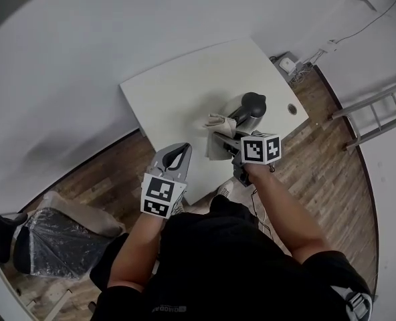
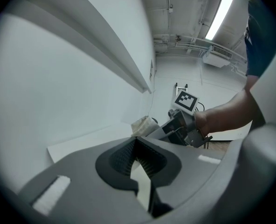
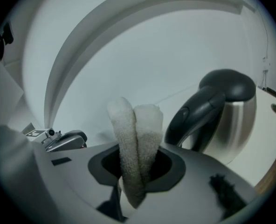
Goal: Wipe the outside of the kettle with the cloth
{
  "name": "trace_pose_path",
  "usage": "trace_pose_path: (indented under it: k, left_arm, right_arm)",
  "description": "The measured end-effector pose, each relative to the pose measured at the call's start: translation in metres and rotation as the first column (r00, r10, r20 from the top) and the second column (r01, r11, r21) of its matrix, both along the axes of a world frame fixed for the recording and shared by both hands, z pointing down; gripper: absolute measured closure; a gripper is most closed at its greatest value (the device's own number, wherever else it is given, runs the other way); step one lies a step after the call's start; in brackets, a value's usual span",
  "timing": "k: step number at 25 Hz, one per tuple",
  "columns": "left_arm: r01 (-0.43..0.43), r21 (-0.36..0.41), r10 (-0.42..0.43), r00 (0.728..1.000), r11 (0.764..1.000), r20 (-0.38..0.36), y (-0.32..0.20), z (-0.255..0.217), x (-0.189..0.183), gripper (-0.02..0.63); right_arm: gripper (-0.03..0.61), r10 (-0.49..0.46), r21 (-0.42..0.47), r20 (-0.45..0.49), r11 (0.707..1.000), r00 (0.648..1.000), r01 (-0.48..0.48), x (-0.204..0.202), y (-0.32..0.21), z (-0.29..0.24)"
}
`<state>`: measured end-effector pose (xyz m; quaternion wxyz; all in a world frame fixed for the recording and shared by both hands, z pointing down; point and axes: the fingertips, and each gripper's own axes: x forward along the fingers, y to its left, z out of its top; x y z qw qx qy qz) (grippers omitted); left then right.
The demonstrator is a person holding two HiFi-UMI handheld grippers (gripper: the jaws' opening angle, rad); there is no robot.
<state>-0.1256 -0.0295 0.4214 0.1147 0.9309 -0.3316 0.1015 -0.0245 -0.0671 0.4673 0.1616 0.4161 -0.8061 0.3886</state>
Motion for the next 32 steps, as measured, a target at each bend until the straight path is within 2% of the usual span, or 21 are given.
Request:
trace_pose_path:
  k: [7,11,19,23,32]
  left_arm:
    - [0.008,-0.039,-0.007,1.0,0.999,0.017,0.008,0.012,-0.008,0.607]
    - [0.015,-0.059,-0.013,0.999,0.998,0.043,0.011,0.019,-0.013,0.607]
    - [0.031,-0.098,-0.024,0.997,0.995,0.071,0.018,0.032,-0.014,0.607]
    - [0.04,-0.109,-0.032,0.997,0.993,0.073,0.02,0.036,-0.015,0.609]
    - [0.051,-0.121,-0.042,0.997,0.991,0.07,0.021,0.037,-0.012,0.609]
  right_arm:
    - [0.482,0.106,-0.118,0.195,0.989,0.975,-0.084,-0.013,0.012,0.047]
    - [0.482,0.154,-0.174,0.25,0.978,0.956,-0.112,-0.015,0.016,0.074]
    - [0.482,0.199,-0.24,0.287,0.962,0.937,-0.131,-0.009,0.017,0.111]
    - [0.48,0.2,-0.297,0.291,0.948,0.936,-0.11,-0.007,0.022,0.129]
    - [0.48,0.156,-0.418,0.244,0.908,0.957,-0.041,0.006,0.03,0.155]
